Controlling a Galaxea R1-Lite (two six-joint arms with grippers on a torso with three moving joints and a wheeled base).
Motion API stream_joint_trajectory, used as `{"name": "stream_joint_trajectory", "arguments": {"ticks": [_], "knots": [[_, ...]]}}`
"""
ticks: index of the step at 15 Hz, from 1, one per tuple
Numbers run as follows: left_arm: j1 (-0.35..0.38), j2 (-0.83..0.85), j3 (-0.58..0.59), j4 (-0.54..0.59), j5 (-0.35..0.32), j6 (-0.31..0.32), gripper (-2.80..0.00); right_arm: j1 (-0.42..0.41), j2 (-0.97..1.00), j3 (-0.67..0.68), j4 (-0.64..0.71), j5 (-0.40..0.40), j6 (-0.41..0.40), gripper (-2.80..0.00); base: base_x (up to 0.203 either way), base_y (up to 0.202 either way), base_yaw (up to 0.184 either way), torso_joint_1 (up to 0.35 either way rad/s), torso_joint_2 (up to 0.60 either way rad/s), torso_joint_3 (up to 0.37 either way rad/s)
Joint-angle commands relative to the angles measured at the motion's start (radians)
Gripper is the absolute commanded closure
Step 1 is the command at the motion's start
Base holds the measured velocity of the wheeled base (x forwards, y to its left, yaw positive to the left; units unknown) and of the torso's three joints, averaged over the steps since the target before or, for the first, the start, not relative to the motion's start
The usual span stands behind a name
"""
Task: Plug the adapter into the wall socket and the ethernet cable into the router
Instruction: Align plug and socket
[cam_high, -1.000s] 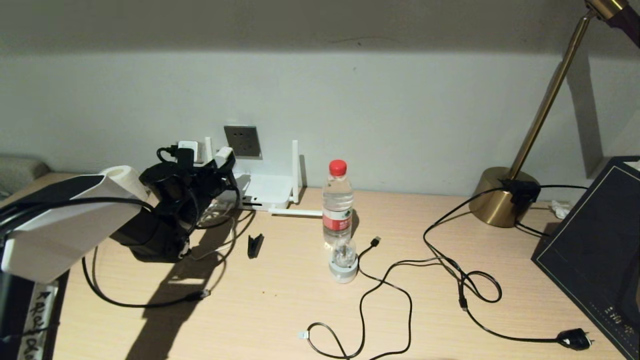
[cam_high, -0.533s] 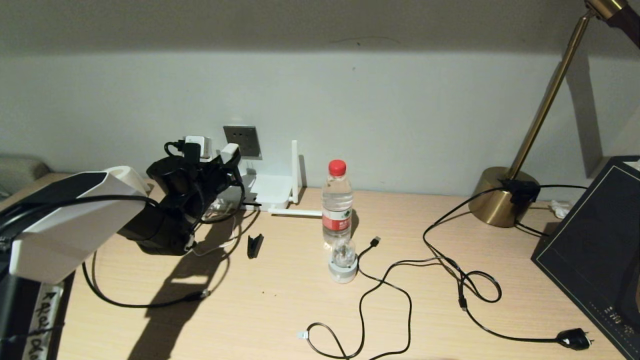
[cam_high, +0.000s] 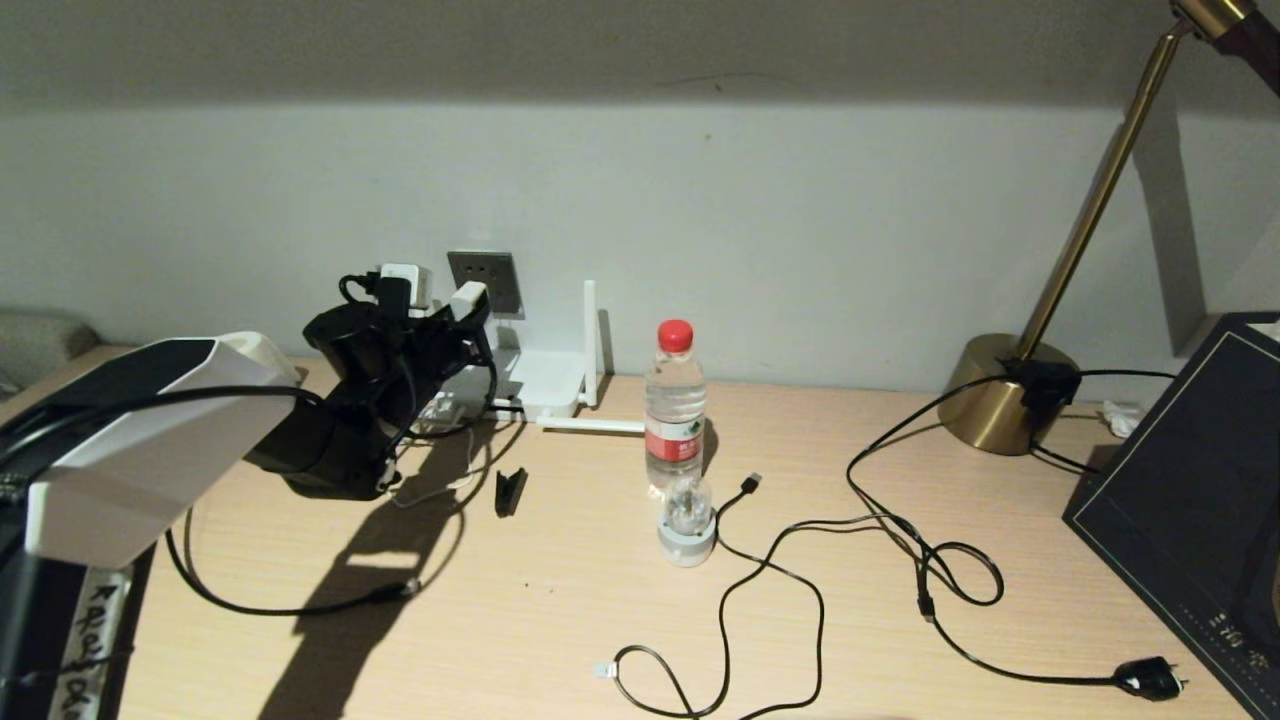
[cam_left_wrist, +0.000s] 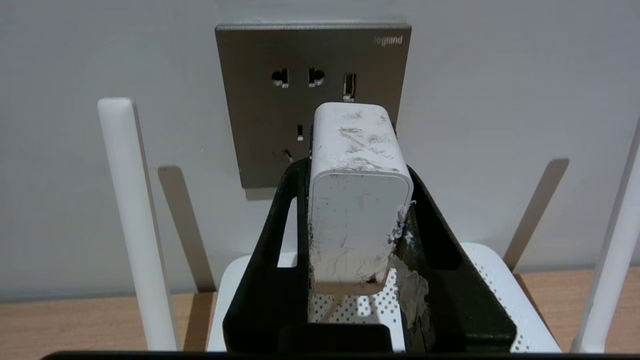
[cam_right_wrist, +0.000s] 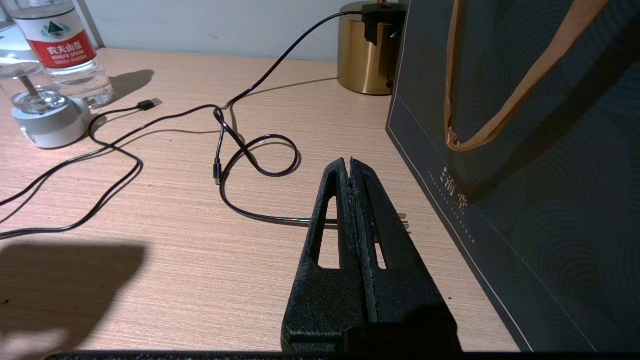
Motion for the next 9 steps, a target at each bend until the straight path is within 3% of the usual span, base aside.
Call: {"name": "stream_joint_trajectory", "arguments": {"ticks": [1, 9], "knots": [[-0.005, 0.002, -0.033, 0.01, 0.002, 0.0, 0.0, 0.0, 0.002, 0.035, -0.001, 0.0, 0.0, 0.0, 0.0, 0.0, 0.0, 0.0, 0.0, 0.0], [-0.005, 0.019, -0.072, 0.041, 0.041, -0.003, 0.0, 0.0, 0.001, 0.035, -0.001, 0.0, 0.0, 0.0, 0.0, 0.0, 0.0, 0.0, 0.0, 0.0]]}}
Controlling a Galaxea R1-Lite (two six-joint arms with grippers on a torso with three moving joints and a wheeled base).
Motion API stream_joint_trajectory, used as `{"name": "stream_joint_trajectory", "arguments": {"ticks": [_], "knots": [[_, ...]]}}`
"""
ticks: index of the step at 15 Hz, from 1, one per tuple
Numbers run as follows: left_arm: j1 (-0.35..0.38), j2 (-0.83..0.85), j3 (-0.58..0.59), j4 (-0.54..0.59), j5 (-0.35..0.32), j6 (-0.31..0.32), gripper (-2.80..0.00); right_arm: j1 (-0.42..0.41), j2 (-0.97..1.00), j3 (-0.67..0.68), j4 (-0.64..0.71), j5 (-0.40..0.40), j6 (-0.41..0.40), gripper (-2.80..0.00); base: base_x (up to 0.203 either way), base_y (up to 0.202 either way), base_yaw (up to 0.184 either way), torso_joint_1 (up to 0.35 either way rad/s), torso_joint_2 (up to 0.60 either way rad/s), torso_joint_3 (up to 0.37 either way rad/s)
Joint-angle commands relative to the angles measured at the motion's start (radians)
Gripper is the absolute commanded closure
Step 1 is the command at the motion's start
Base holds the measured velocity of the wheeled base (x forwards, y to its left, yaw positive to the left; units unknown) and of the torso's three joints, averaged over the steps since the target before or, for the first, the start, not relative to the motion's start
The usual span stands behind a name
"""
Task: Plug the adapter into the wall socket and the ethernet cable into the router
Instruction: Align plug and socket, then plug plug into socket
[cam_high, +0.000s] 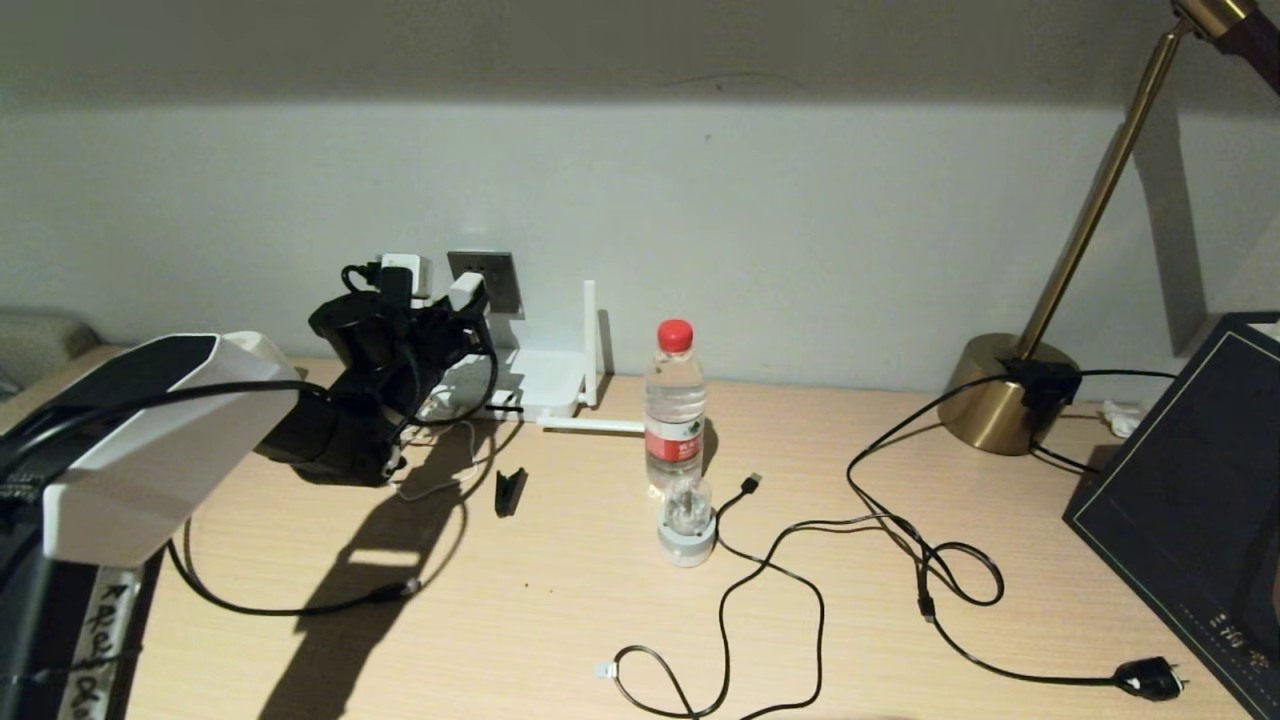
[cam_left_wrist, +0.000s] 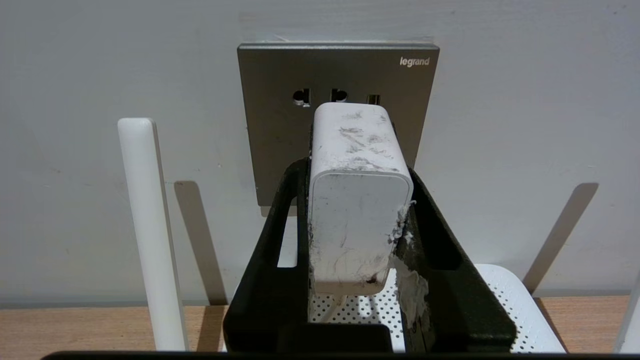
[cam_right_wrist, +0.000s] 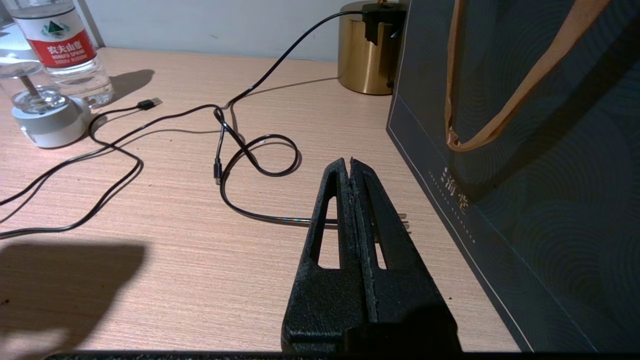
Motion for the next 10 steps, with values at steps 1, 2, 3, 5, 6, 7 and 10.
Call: {"name": "stream_joint_trajectory", "arguments": {"ticks": [1, 2, 3, 5, 6, 7, 10], "knots": [[0.0, 0.002, 0.011, -0.014, 0.002, 0.0, 0.0, 0.0, 0.002, 0.035, -0.001, 0.0, 0.0, 0.0, 0.0, 0.0, 0.0, 0.0, 0.0, 0.0], [0.0, 0.0, 0.018, -0.016, 0.002, 0.0, 0.0, 0.0, 0.002, 0.035, 0.0, 0.0, 0.0, 0.0, 0.0, 0.0, 0.0, 0.0, 0.0, 0.0], [0.0, 0.0, 0.018, -0.016, 0.002, 0.0, 0.0, 0.0, 0.0, 0.035, -0.001, 0.0, 0.0, 0.0, 0.0, 0.0, 0.0, 0.0, 0.0, 0.0], [0.002, 0.002, 0.018, -0.016, 0.002, 0.0, 0.0, 0.0, 0.002, 0.035, 0.0, 0.0, 0.0, 0.0, 0.0, 0.0, 0.0, 0.0, 0.0, 0.0], [0.0, 0.002, 0.019, -0.016, 0.005, -0.001, 0.0, 0.0, 0.002, 0.035, -0.001, 0.0, 0.0, 0.0, 0.0, 0.0, 0.0, 0.0, 0.0, 0.0], [0.002, 0.002, 0.018, -0.016, 0.014, -0.001, 0.0, 0.0, 0.002, 0.035, -0.001, 0.0, 0.0, 0.0, 0.0, 0.0, 0.0, 0.0, 0.0, 0.0], [0.004, 0.002, 0.016, -0.016, 0.016, -0.001, 0.0, 0.0, 0.001, 0.035, -0.001, 0.0, 0.0, 0.0, 0.0, 0.0, 0.0, 0.0, 0.0, 0.0]]}}
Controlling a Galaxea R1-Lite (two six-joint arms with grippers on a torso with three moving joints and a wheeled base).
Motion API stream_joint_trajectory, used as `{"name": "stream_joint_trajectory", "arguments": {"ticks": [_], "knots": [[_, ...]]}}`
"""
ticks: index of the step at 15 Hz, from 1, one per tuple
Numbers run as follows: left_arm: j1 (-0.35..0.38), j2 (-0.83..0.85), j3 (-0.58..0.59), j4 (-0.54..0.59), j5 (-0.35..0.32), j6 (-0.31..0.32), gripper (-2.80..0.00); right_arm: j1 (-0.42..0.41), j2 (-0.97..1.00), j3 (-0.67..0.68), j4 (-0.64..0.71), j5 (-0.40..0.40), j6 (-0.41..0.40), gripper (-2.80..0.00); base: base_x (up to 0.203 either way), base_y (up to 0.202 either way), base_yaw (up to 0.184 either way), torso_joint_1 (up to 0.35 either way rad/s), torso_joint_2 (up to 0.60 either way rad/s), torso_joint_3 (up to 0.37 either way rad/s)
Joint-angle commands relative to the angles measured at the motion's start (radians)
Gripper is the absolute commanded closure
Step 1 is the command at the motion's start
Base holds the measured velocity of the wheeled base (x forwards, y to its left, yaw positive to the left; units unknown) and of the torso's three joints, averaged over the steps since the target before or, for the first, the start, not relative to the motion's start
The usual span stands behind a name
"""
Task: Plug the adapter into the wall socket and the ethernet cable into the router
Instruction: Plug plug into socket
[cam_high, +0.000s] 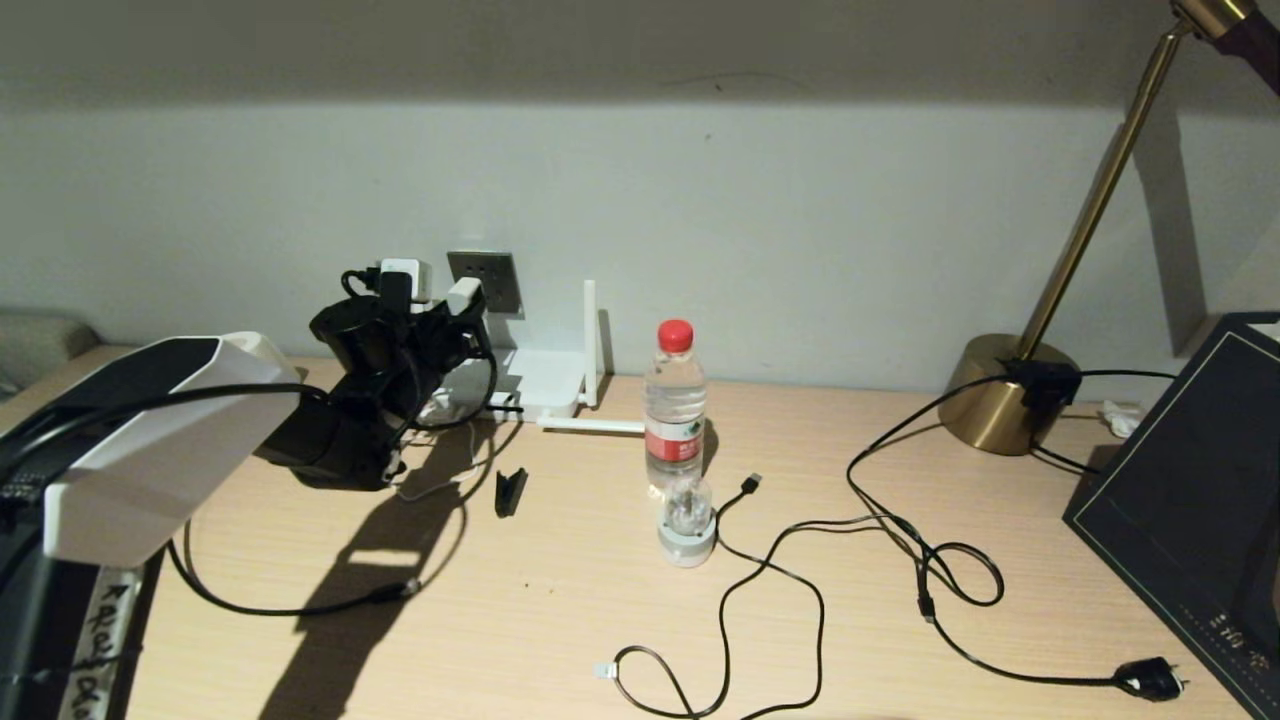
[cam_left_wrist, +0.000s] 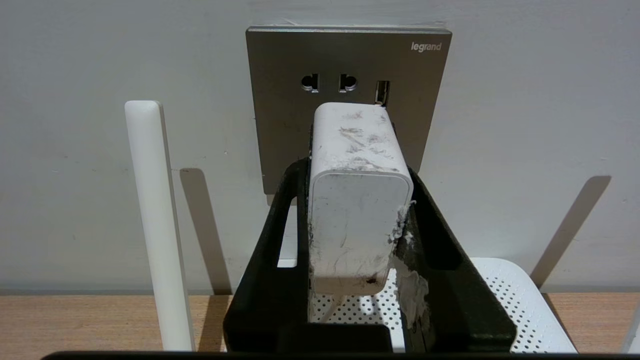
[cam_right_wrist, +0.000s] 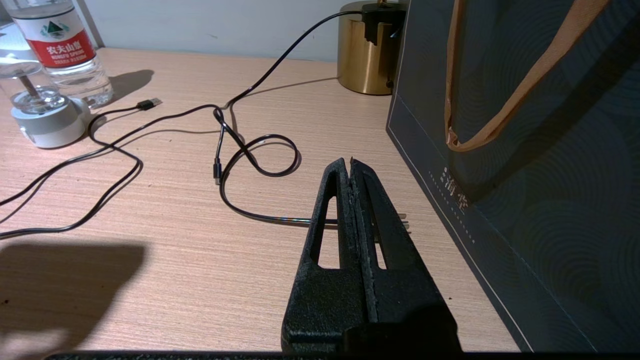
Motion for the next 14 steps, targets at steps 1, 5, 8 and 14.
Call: {"name": "stream_joint_trajectory", "arguments": {"ticks": [1, 5, 8, 14], "knots": [[0.002, 0.0, -0.003, -0.005, 0.001, 0.0, 0.0, 0.0, 0.002, 0.035, -0.001, 0.0, 0.0, 0.0, 0.0, 0.0, 0.0, 0.0, 0.0, 0.0], [0.006, 0.0, -0.013, -0.002, 0.001, 0.0, 0.0, 0.0, 0.002, 0.035, -0.001, 0.0, 0.0, 0.0, 0.0, 0.0, 0.0, 0.0, 0.0, 0.0], [0.008, 0.001, -0.015, 0.0, 0.001, 0.0, 0.0, 0.0, 0.001, 0.035, -0.001, 0.0, 0.0, 0.0, 0.0, 0.0, 0.0, 0.0, 0.0, 0.0], [0.007, 0.026, -0.058, 0.007, 0.001, 0.0, 0.0, 0.0, 0.0, 0.035, -0.001, 0.0, 0.0, 0.0, 0.0, 0.0, 0.0, 0.0, 0.0, 0.0]]}}
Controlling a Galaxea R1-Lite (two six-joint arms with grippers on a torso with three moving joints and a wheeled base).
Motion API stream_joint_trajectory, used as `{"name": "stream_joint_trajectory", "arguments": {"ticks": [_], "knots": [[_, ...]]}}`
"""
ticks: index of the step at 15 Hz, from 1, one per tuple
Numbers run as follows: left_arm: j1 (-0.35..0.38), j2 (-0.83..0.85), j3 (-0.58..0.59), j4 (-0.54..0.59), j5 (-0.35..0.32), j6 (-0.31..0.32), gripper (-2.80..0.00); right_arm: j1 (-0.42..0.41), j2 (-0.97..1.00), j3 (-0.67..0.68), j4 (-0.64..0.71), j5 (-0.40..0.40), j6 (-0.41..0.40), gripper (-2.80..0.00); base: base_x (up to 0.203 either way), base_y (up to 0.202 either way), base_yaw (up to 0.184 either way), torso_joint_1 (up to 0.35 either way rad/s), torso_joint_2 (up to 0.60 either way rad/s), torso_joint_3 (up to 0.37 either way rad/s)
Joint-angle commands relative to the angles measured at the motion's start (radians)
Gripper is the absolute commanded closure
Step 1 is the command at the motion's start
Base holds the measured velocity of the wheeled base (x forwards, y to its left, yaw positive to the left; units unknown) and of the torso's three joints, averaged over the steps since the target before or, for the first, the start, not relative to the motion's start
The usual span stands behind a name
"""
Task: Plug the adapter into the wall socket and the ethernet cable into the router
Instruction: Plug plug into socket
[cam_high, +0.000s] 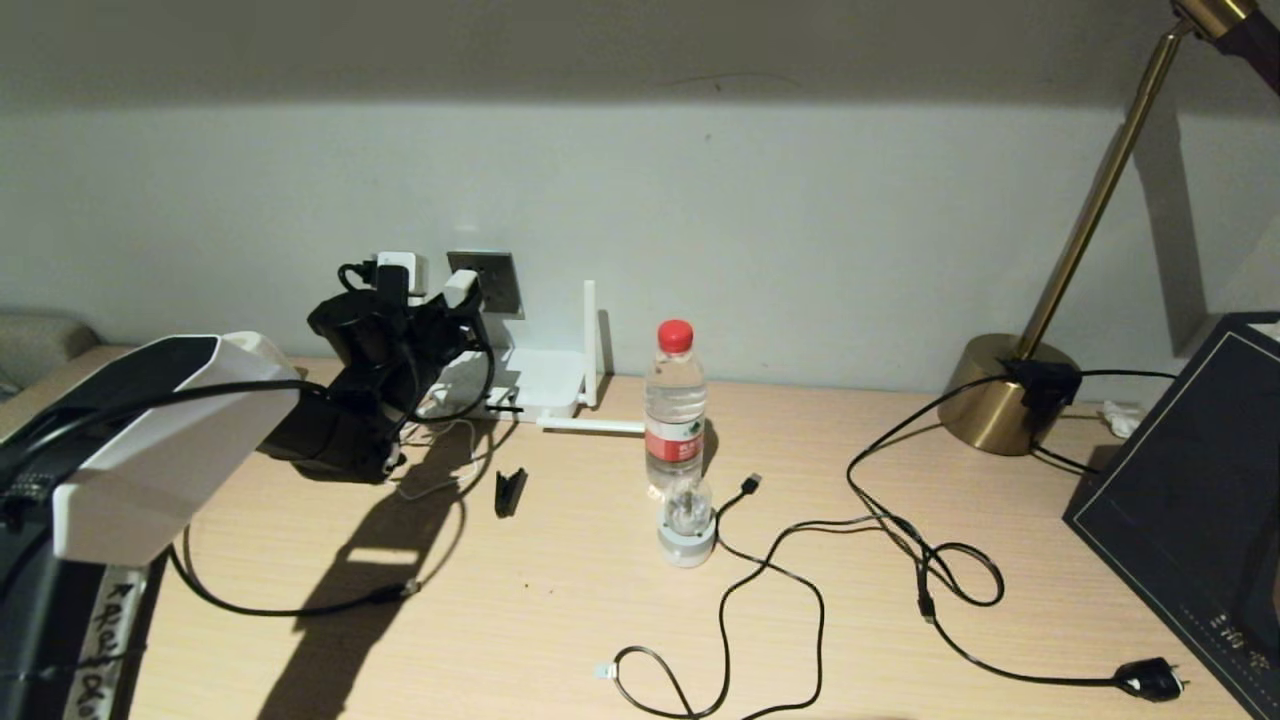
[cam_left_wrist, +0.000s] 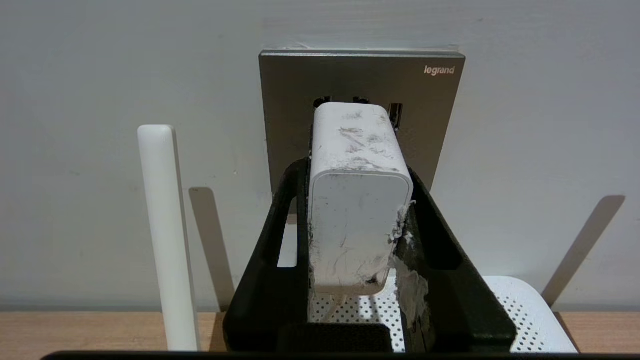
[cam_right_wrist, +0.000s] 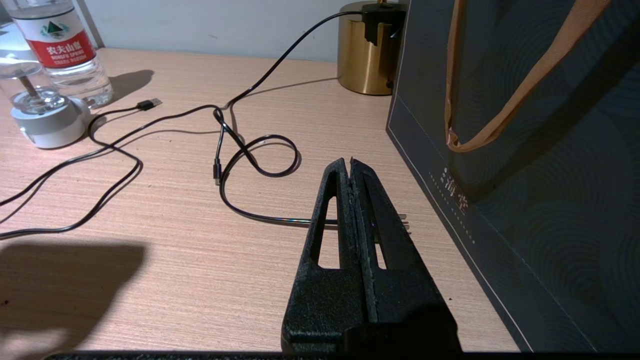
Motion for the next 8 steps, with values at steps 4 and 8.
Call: {"name": "stream_joint_trajectory", "arguments": {"ticks": [4, 8], "knots": [[-0.001, 0.019, -0.016, -0.004, 0.0, 0.0, 0.0, 0.0, 0.002, 0.035, -0.001, 0.0, 0.0, 0.0, 0.0, 0.0, 0.0, 0.0, 0.0, 0.0], [-0.001, 0.033, -0.06, 0.008, 0.007, 0.0, 0.0, 0.0, 0.002, 0.035, -0.001, 0.0, 0.0, 0.0, 0.0, 0.0, 0.0, 0.0, 0.0, 0.0]]}}
